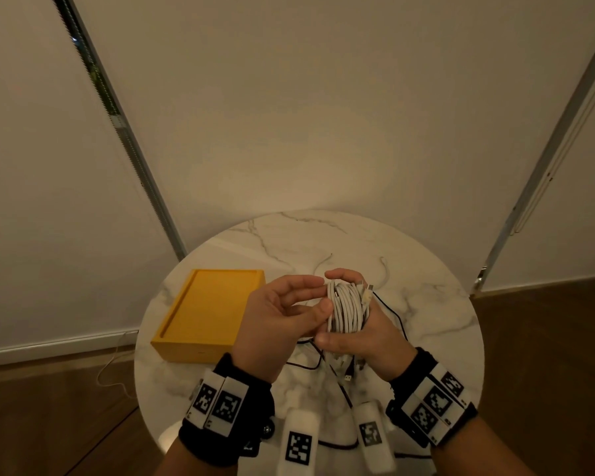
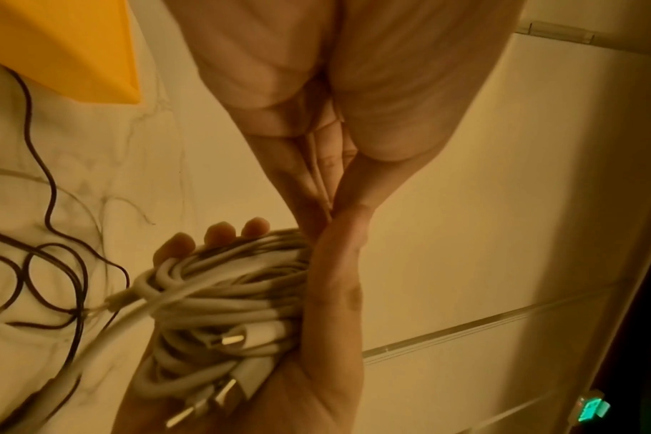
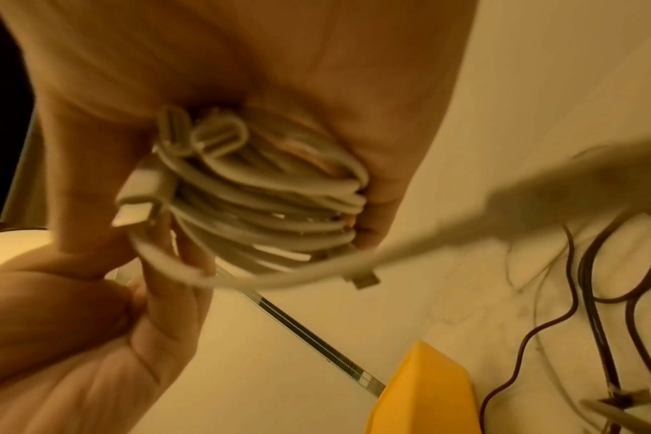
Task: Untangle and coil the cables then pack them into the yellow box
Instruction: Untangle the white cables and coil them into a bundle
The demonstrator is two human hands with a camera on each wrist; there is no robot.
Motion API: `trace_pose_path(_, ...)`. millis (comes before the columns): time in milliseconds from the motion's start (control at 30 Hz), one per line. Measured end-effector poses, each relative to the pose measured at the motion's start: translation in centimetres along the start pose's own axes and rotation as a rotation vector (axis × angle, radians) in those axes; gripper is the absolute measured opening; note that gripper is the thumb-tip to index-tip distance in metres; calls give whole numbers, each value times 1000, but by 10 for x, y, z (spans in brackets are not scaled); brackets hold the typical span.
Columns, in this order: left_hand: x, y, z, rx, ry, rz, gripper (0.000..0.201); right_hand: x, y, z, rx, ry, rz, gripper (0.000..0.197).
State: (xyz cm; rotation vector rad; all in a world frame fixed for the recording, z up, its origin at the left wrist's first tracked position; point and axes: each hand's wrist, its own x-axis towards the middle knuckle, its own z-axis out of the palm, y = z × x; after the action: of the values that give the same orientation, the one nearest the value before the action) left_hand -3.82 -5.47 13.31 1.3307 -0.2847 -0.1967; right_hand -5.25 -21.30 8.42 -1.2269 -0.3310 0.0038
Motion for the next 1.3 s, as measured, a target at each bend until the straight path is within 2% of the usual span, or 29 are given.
trace_pose_path(133,0,-2,1,58,-7,37,26,4,4,3,-62,135,-38,70)
trace_pose_path(233,-1,-5,1,137,-38,57,26,4,4,2,-92,217,-90,62)
trace_pose_path(367,-1,-12,-3,298,41,72,10,5,4,-4,-50,332,-159,63)
trace_pose_path(400,-2,-13,-5,339,37,30,14,6,3,-4,-25,362,-172,63)
trace_pose_path(467,-4,-15,-5,415,-64,-128,23,6,1,-3,28,401,-198,61)
trace_pose_path(533,-7,-16,-1,419,-145,-267,29,5,-2,1,58,418,-226,59)
trace_pose_path(567,-7,-16,2,402,-140,-294,30,4,-4,3,60,427,-240,60)
trace_pose_path(733,-5,-14,11,329,-22,-315,40,2,-6,10,-6,488,-275,60)
trace_pose_path(833,-4,-16,13,284,18,-342,36,3,-7,13,-24,497,-264,67)
trace_pose_path(933,-2,-17,13,260,12,-362,30,4,-6,14,-54,527,-236,72)
trace_pose_path(1100,-3,-15,14,240,-44,-447,32,5,-3,9,-21,521,-232,52)
trace_pose_path(1233,-4,-21,14,148,-81,-616,46,7,-5,7,81,512,-238,61)
trace_pose_path(1300,-4,-27,12,174,-92,-642,48,8,-6,7,152,510,-235,65)
